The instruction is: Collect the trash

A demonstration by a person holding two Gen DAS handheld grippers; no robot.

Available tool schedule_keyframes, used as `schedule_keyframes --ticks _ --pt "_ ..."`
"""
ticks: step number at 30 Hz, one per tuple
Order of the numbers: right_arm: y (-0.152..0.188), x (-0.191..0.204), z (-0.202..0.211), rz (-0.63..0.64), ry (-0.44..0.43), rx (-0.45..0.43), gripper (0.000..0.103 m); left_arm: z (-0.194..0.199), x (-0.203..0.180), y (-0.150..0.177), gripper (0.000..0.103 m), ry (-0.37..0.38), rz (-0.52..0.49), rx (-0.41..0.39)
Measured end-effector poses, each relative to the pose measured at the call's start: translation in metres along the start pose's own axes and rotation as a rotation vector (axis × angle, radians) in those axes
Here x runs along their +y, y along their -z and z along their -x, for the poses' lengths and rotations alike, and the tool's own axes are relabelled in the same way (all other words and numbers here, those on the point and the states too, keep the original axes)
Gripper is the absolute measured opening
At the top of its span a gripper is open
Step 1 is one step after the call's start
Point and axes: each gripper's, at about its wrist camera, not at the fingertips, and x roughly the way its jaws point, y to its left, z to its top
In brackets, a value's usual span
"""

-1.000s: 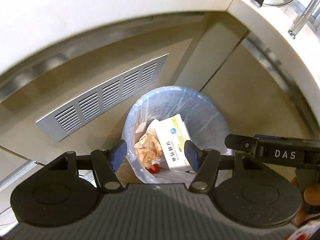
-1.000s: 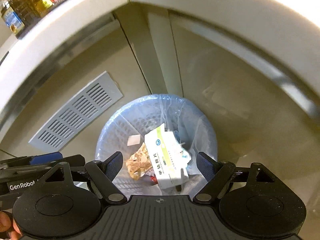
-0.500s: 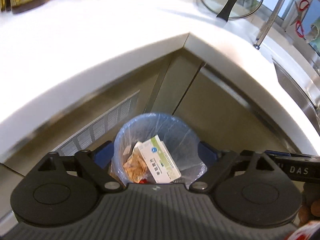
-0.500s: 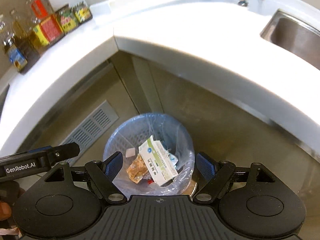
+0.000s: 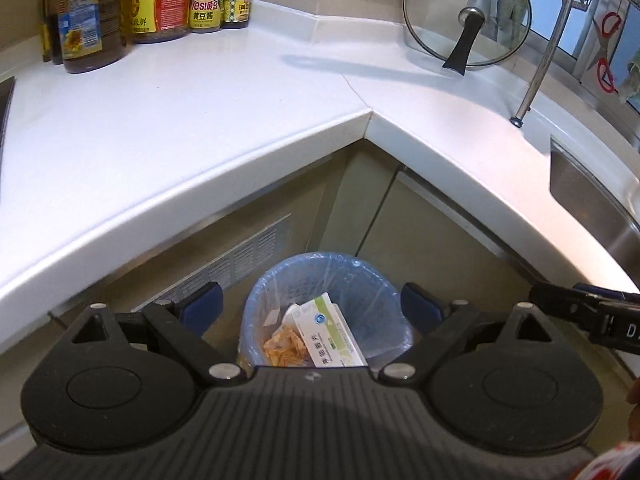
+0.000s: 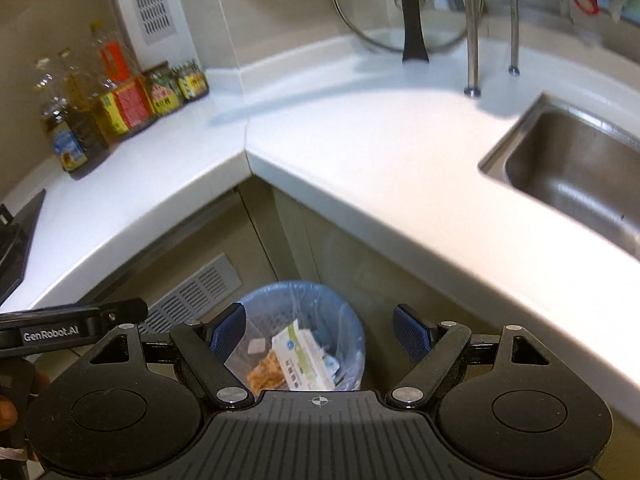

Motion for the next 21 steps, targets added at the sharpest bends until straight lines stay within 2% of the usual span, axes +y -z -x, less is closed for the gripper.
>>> schedule_keyframes --ticks 12,21 --pt "0.018 -0.008 0.034 0.007 -0.046 -0.002 0.080 0.058 -0.021 0.016 0.094 -0.066 0.015 -0.044" --pt "0.019 -0.003 0.056 -0.028 0.001 -0.056 0.080 0.070 -0.032 0.009 0.091 -0.010 -0.061 -0.082"
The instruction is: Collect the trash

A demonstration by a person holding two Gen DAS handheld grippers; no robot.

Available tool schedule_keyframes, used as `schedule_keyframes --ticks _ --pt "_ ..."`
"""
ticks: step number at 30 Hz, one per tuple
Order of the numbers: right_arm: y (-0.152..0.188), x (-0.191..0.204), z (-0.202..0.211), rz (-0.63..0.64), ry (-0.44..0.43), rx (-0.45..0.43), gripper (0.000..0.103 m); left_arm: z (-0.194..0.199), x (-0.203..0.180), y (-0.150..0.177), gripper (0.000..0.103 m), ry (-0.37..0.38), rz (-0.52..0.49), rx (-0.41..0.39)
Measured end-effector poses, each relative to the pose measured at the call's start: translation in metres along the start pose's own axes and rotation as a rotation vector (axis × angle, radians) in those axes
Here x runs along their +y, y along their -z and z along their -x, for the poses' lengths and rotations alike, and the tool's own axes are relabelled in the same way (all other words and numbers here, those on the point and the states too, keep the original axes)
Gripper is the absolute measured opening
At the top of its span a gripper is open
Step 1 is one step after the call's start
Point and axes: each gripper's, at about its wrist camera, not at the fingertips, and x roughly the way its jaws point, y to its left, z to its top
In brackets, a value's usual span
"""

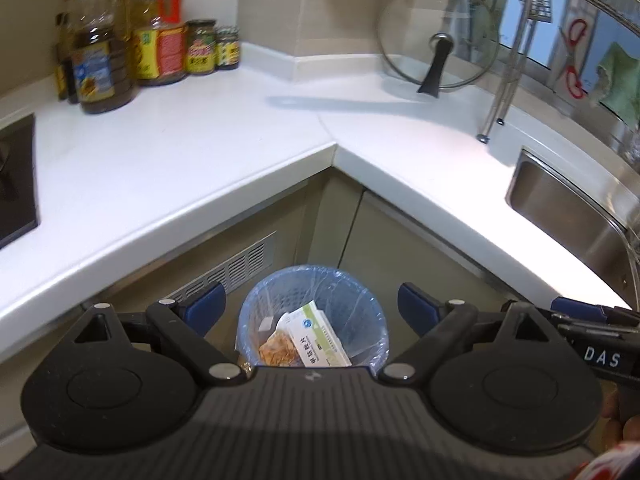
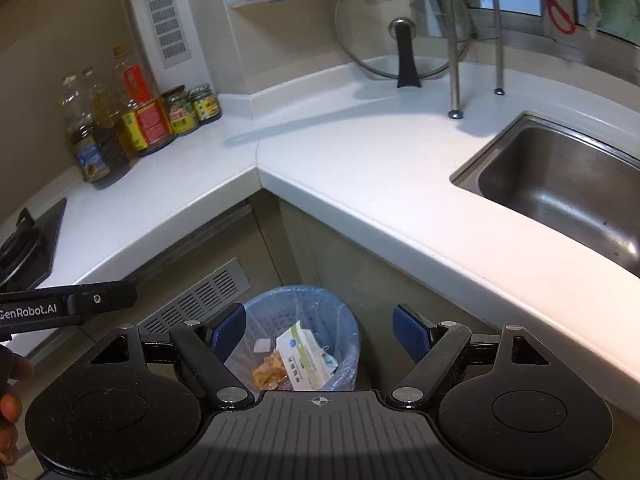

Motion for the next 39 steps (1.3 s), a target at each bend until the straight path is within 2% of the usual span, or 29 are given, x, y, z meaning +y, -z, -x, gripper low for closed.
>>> schedule_keyframes --ticks 9,24,39 --pt "-0.004 0.015 0.010 -0.009 0.039 -0.033 0.080 0.005 0.002 -0.006 0.091 0.028 -0.049 -0.012" --pt "-0.011 0.021 0.009 0.004 0.075 -0.048 0.080 0.000 0.010 -0.013 0.091 0.075 -0.049 -0.011" --pt "-0.015 0.020 0.003 0.010 0.079 -0.044 0.080 -0.006 0.013 -0.017 0.091 0.077 -0.077 -0.017"
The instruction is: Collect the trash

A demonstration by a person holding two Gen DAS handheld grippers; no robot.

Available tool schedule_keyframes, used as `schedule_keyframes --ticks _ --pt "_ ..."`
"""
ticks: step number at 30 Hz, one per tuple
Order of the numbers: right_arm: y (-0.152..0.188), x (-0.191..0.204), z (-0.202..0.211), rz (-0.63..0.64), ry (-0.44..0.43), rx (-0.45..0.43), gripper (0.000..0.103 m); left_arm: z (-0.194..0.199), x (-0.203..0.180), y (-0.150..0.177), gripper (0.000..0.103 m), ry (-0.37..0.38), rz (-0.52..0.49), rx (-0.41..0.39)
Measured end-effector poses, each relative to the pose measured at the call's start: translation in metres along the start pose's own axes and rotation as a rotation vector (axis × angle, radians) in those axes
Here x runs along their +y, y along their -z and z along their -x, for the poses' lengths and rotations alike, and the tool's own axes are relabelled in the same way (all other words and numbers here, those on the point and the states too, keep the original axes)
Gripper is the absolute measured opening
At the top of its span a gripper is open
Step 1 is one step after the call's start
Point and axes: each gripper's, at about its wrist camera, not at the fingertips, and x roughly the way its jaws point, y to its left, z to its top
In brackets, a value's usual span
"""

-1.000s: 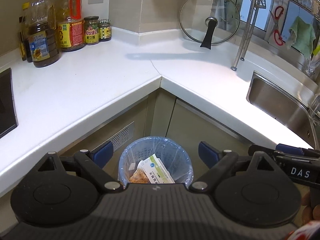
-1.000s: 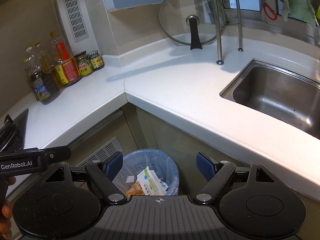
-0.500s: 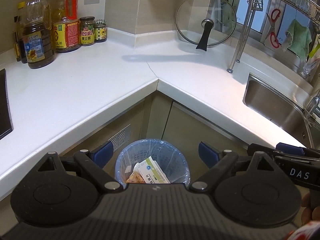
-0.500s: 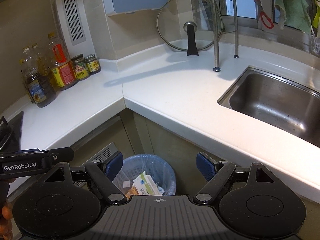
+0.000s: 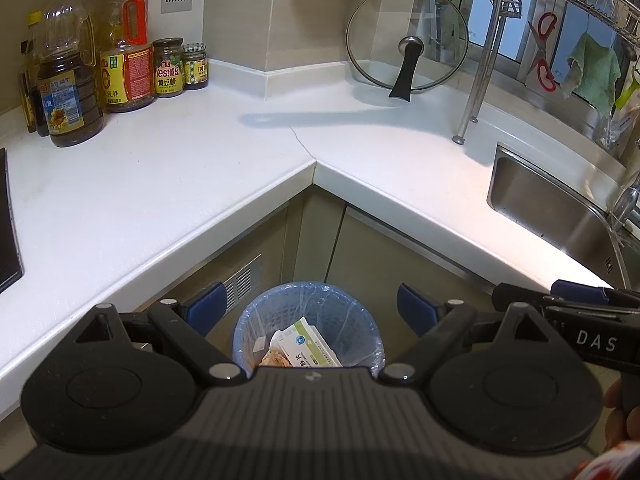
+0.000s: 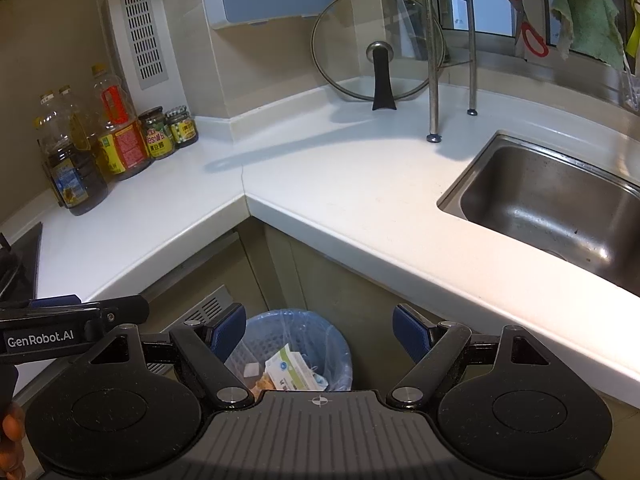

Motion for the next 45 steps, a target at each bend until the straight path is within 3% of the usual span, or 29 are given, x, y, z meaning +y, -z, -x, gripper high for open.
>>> schedule_keyframes --ticks 45 --pt "-0.0048 0.0011 -0.0066 0.012 -0.004 0.005 0.080 -0.0042 0.0035 -0.0005 0.091 -0.007 -0.007 0.014"
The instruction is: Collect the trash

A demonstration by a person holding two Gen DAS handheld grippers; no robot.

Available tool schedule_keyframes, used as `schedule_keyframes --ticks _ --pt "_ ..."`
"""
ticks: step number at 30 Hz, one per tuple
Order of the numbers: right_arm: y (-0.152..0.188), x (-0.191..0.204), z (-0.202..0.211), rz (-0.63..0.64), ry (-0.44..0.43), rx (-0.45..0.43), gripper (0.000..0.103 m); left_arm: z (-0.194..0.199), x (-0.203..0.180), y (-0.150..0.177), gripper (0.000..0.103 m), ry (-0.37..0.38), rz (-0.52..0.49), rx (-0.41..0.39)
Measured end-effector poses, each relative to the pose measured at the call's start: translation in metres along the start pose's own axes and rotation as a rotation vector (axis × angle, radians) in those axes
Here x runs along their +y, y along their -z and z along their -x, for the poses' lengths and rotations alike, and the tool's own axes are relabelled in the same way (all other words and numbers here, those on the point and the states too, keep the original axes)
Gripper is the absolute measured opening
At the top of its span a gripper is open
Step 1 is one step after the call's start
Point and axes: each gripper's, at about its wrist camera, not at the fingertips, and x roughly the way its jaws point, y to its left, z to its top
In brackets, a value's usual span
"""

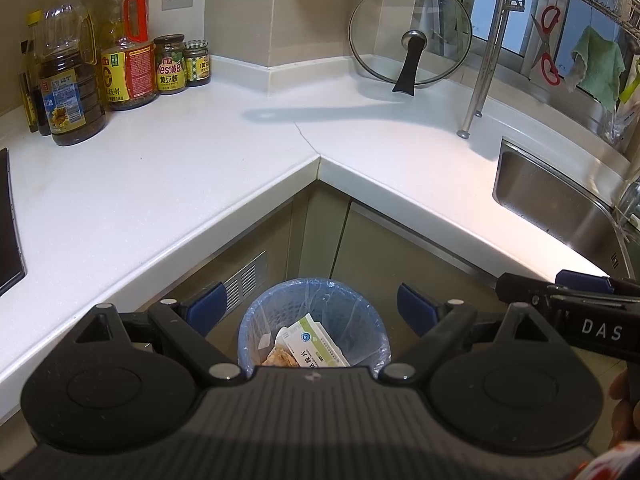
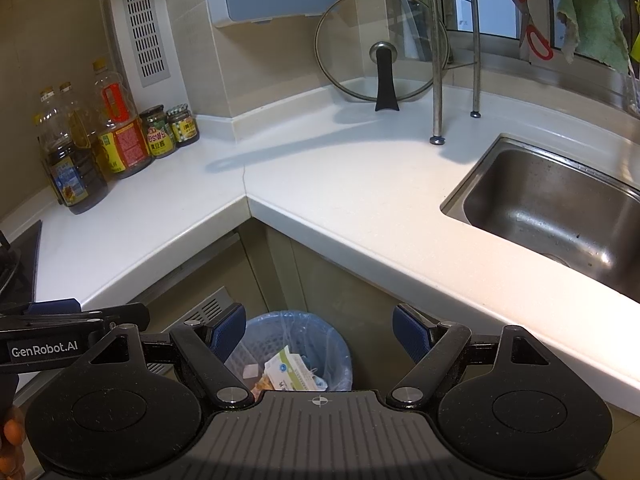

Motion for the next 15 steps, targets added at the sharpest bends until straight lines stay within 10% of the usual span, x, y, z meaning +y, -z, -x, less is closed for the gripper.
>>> schedule_keyframes --ticks 15 --pt "0.0004 0.0007 0.0000 -0.001 0.002 0.000 0.080 0.0004 0.0010 0.0000 0.091 0.002 -0.001 0.001"
